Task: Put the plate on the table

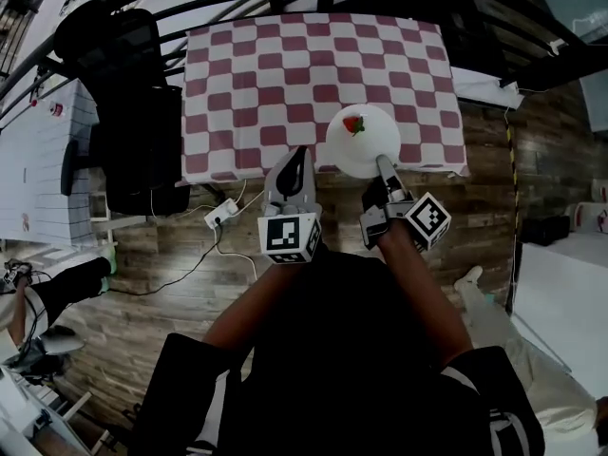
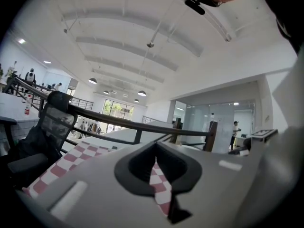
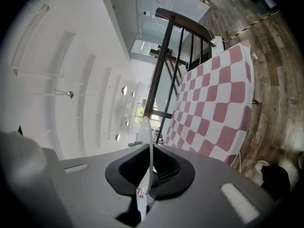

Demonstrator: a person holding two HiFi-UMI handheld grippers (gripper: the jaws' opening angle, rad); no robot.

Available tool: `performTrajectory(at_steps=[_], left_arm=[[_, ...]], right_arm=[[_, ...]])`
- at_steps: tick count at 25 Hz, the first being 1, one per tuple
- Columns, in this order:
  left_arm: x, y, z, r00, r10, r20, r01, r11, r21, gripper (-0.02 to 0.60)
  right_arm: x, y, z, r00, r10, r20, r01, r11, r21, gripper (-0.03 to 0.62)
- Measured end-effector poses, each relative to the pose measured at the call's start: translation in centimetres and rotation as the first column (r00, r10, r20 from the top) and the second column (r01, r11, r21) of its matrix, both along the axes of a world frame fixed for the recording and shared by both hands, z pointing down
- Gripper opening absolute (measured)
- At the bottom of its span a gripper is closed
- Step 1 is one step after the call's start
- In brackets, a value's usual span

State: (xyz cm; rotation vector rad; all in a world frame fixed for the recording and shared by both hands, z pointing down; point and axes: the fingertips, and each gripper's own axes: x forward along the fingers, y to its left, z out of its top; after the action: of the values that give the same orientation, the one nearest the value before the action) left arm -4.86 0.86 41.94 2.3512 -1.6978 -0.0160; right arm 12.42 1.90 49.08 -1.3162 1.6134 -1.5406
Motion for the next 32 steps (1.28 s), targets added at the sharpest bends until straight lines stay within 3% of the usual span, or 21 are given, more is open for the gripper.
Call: performTrajectory(at_steps=[9,19,26,32], left_arm=[[-2.0,-5.3,1.0,0.995,0.076,-0.062,-0.078,0.997,-0.018,0.009],[-1.4,-7.2,1.9,0.991,0.113,-0.076,-0.115,0.993,-0.029,0.009],[-1.2,-9.5,1.7,0.981,0.173,-0.088,-0.173,0.985,0.004,0.009],[-2.1,-13.1,2.8,0.99,0.124,-0.063,-0.125,0.992,-0.021,0.009]], right_arm=[[-1.6,-4.3,0.5,0.997,0.048,-0.058,-0.05,0.999,-0.018,0.015],[-1.9,-5.5,2.3,0.998,0.065,-0.014,-0.066,0.996,-0.065,0.015],[-2.9,-9.4,3.8,0.999,0.027,-0.017,-0.028,0.999,-0.031,0.015],[-4.4,-14.3,5.9,0.999,-0.039,-0.015,0.039,0.999,-0.034,0.015]])
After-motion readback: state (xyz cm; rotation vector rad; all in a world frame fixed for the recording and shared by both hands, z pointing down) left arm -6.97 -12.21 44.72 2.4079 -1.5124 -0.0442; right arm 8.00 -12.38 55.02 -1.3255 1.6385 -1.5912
